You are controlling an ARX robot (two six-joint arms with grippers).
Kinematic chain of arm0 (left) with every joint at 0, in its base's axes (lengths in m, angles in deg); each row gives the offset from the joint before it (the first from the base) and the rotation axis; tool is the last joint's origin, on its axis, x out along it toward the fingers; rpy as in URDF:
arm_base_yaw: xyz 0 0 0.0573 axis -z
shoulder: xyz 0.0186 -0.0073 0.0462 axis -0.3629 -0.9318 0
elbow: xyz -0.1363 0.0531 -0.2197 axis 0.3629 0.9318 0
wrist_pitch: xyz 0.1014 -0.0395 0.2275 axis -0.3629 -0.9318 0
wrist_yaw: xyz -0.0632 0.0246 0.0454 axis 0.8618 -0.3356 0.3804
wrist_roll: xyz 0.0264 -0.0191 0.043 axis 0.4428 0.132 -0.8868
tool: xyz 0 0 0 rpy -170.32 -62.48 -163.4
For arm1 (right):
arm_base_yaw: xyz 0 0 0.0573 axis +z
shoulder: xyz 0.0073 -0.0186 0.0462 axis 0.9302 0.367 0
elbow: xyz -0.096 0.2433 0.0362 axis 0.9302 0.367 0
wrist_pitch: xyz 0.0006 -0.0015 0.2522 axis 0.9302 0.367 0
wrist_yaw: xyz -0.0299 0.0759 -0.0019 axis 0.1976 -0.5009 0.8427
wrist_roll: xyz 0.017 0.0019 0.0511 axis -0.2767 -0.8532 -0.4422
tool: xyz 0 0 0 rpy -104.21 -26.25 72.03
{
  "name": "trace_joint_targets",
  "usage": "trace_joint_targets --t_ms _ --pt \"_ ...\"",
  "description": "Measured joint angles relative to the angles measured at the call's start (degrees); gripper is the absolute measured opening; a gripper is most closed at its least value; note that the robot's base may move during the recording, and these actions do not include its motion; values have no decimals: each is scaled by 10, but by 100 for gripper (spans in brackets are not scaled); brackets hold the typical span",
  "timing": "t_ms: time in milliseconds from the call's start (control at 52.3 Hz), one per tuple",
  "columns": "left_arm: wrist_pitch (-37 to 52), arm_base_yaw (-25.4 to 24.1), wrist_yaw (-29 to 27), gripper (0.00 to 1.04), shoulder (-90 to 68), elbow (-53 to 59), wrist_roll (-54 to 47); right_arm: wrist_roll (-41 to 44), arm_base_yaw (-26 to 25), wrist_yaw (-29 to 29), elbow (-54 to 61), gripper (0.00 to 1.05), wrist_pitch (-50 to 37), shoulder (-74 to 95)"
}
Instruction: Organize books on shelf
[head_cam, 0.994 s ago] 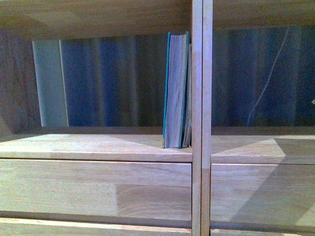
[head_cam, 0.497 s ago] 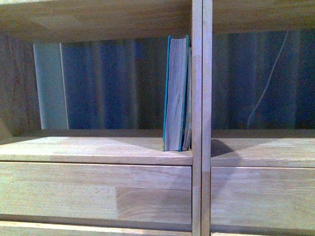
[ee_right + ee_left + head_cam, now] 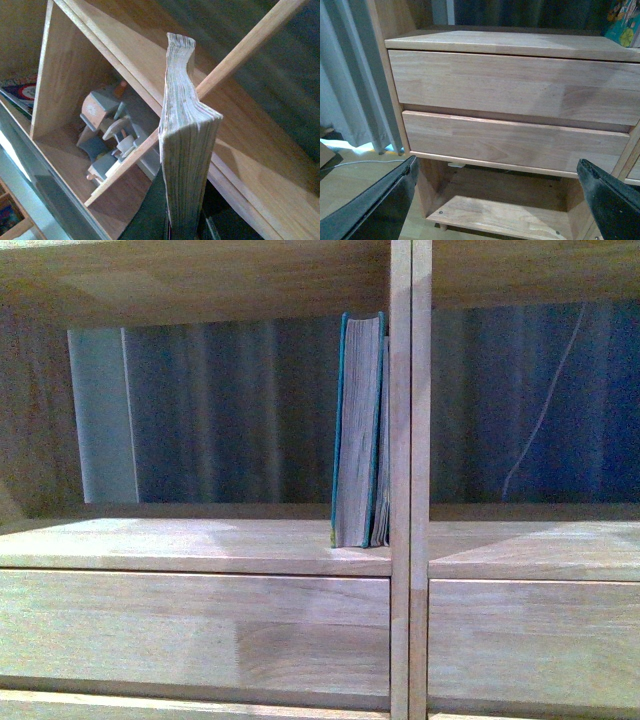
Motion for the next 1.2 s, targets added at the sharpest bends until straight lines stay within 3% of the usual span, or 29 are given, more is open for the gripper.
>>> trace_joint_targets --t_ms 96,115,153,191,229,306,631,764,936,1204 --pt "-4 -5 20 97 -4 -1 4 5 1 1 3 7 -1 2" --pt "-24 -20 73 97 -15 -9 10 5 1 0 4 7 -1 2" --pt "-88 -85 247 97 -82 -42 21 5 -1 2 5 7 -1 2" --pt "-106 -125 359 97 -133 -55 24 5 -3 -2 5 7 -1 2" --pt "-110 -147 443 97 -161 -64 27 5 -10 -5 5 7 -1 2" --pt "-115 -171 514 97 -179 -84 27 3 -26 -5 7 7 -2 3" --pt "-175 -296 638 97 -236 -175 -34 -13 -66 -11 27 7 -5 3" --pt "-112 -338 682 97 -299 -256 -18 -15 -69 -11 28 7 -5 3" --pt "60 -305 690 97 -387 -363 100 -14 -57 -7 28 7 -7 3" --pt "182 -181 670 97 -496 -478 285 -12 -19 24 6 7 -1 7"
